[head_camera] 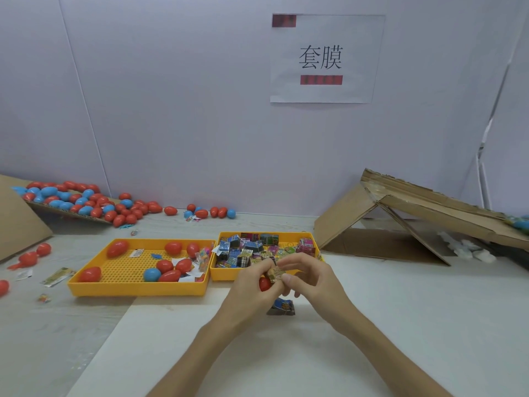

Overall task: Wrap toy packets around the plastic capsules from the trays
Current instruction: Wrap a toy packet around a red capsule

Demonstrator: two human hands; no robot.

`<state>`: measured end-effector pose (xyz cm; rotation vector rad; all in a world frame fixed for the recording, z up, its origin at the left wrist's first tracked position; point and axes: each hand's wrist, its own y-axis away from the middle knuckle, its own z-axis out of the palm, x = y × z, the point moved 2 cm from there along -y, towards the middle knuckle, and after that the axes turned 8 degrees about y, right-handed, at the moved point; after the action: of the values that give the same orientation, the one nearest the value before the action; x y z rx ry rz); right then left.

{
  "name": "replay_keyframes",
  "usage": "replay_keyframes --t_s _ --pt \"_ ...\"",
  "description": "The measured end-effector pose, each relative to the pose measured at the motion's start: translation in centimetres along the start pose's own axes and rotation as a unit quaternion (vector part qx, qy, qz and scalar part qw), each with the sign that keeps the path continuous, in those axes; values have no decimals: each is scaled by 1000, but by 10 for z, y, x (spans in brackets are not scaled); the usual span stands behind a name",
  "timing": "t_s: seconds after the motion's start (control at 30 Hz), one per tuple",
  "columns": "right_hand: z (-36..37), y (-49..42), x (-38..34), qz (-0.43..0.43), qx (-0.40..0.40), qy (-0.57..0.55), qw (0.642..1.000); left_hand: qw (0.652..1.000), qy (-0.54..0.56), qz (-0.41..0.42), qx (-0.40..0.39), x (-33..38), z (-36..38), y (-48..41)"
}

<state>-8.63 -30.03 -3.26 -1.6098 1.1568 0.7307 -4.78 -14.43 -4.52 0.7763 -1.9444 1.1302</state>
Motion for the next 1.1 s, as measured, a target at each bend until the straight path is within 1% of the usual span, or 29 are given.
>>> replay_keyframes --t_s 0.17,0.3,0.37,0.43,0.53,0.83,1.0,1.03,1.1 --pt "-3 -1 3 20 10 -33 999 1000 -2 -3 7 -2 0 0" --pt "-5 -3 5 29 -6 -42 999 999 -30 12 3 -4 1 0" --pt "-4 -4 8 37 -16 -22 999 996 -72 41 -10 -5 1 0" --pt "-4 -6 11 44 -25 32 998 989 -129 62 -31 -5 1 0" --pt "-2 -7 15 51 -23 84 995 982 -174 66 -39 -8 1 2" --pt "0 -6 14 50 -12 154 987 970 -231 75 -18 -2 3 1" --pt "3 -6 9 52 -29 209 976 969 -236 78 -8 0 4 1" --pt "3 -6 8 53 -38 209 976 968 -237 80 -7 1 4 1" --pt "1 -5 6 62 -62 164 983 970 -226 90 -3 2 3 0"
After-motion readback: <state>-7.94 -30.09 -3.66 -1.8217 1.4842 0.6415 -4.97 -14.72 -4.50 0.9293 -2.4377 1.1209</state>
